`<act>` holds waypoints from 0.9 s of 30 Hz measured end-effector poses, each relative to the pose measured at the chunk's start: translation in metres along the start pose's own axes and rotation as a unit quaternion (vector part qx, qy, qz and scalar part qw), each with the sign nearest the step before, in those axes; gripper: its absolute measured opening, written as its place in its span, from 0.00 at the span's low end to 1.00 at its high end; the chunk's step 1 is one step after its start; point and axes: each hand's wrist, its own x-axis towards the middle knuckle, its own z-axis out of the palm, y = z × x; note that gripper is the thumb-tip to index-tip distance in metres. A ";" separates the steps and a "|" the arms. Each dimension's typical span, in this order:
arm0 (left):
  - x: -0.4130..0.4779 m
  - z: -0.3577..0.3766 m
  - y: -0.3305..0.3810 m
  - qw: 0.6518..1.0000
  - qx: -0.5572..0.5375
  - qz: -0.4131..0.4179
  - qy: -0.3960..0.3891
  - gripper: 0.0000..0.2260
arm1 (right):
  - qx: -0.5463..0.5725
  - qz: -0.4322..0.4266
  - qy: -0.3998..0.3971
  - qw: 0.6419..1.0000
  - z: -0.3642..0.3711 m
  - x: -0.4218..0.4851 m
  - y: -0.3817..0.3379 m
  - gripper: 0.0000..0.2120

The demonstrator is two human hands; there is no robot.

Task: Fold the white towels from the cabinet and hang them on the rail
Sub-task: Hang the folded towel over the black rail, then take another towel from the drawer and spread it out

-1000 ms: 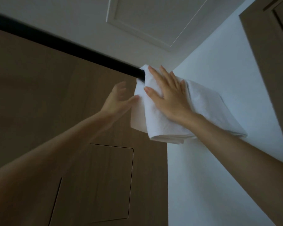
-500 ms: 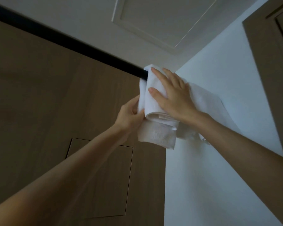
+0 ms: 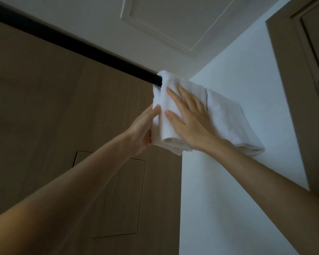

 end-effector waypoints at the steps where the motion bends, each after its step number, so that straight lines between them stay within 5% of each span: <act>1: -0.004 -0.001 -0.002 1.000 0.006 0.003 0.015 0.18 | 0.005 0.003 -0.018 1.000 -0.001 -0.002 0.000 0.28; 12: -0.096 -0.021 0.040 0.958 0.244 0.122 0.091 0.20 | 0.043 -0.005 -0.003 0.999 -0.060 -0.083 -0.044 0.24; 18: -0.159 -0.019 0.051 0.858 0.467 0.200 0.071 0.18 | 0.032 0.001 -0.025 0.999 -0.085 -0.127 -0.081 0.23; 27: -0.276 -0.004 0.053 0.759 0.639 0.123 0.031 0.24 | 0.032 0.014 -0.144 0.989 -0.101 -0.206 -0.141 0.22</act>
